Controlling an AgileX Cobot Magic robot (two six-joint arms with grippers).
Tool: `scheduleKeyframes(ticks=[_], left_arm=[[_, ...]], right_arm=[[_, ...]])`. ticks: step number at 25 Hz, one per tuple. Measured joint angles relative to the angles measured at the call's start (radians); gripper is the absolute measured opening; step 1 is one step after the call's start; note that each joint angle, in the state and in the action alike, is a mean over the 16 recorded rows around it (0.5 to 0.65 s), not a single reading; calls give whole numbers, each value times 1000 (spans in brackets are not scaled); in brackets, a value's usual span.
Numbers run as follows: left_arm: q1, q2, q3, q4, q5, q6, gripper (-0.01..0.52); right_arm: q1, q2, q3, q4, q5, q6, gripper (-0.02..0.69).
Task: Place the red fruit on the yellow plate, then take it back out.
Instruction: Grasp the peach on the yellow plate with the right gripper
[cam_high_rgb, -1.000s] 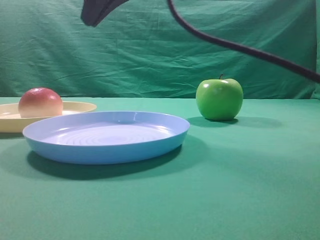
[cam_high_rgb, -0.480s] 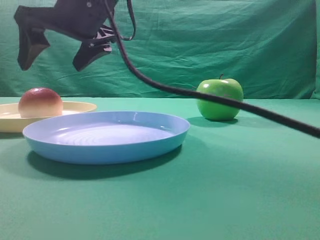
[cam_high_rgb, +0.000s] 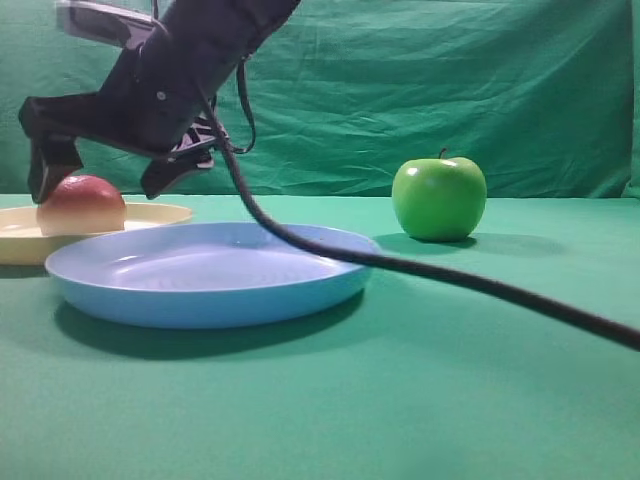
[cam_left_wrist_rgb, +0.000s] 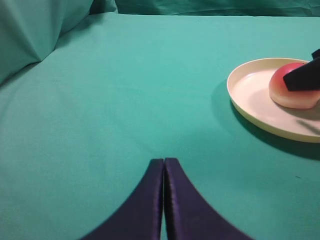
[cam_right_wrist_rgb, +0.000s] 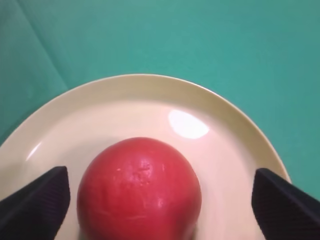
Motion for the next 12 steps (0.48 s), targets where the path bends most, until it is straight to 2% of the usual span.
scheduleKeyframes(ticks=[7, 12], left_arm=[[0, 0, 0, 0, 0, 0, 0], [0, 0, 0, 0, 0, 0, 0]], right_arm=[[-24, -33, -24, -3, 115, -27, 283], [-69, -125, -43, -13, 248, -9, 211]])
